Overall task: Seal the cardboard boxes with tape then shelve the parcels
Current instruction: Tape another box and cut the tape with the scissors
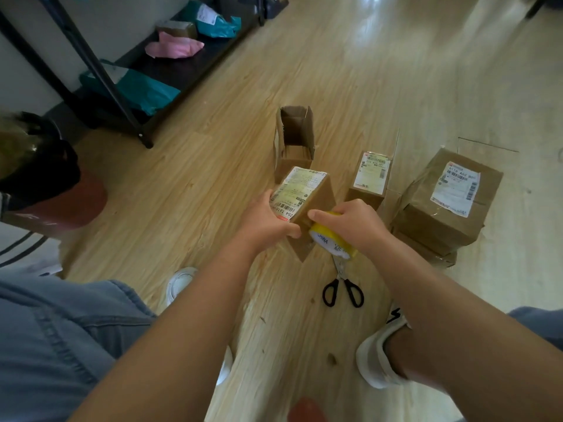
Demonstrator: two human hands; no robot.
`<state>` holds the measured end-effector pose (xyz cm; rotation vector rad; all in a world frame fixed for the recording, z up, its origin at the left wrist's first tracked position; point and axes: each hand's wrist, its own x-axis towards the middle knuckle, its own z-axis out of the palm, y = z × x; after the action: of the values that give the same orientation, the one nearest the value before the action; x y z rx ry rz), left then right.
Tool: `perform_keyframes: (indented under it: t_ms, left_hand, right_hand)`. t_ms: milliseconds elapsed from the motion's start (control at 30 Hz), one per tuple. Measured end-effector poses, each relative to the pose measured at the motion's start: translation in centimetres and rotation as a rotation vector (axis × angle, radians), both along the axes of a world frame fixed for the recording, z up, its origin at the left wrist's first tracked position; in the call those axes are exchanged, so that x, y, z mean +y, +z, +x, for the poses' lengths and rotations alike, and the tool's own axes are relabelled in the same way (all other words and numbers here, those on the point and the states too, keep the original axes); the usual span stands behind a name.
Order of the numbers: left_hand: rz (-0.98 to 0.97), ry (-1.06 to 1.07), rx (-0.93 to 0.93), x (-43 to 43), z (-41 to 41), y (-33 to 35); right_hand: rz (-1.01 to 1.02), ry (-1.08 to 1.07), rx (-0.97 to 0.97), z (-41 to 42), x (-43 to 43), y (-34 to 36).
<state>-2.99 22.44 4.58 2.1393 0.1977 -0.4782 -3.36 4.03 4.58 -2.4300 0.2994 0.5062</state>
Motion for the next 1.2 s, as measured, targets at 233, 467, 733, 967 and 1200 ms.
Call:
perform_keyframes:
  t_ms: [233, 467, 733, 967, 1200]
  left_hand:
    - [-0.331, 0.273, 0.239, 2.6, 0.1, -2.8]
    - [-0.345, 0.374, 0.291, 2.7, -0.7, -7.8]
    - [-0.344, 0.409, 0.303, 3.6, -0.7, -11.4]
    - [-0.356, 0.382, 0.304, 4.0, -0.7, -12.7]
    - [-0.343, 0.3, 0.333, 4.1, 0.2, -12.9]
  right_hand:
    - [0.321, -0.001, 0.089, -0.5, -0.1, -0.9]
    - [0.199, 0.048, 0.137, 0.7, 1.1, -5.9]
    - [0.222, 0.037, 0.173, 1.2, 2.0, -10.1]
    - [0.17, 0.041, 0.142, 1.5, 2.4, -11.3]
    - [-0.188, 0.08, 0.273, 0.6, 0.9, -13.2]
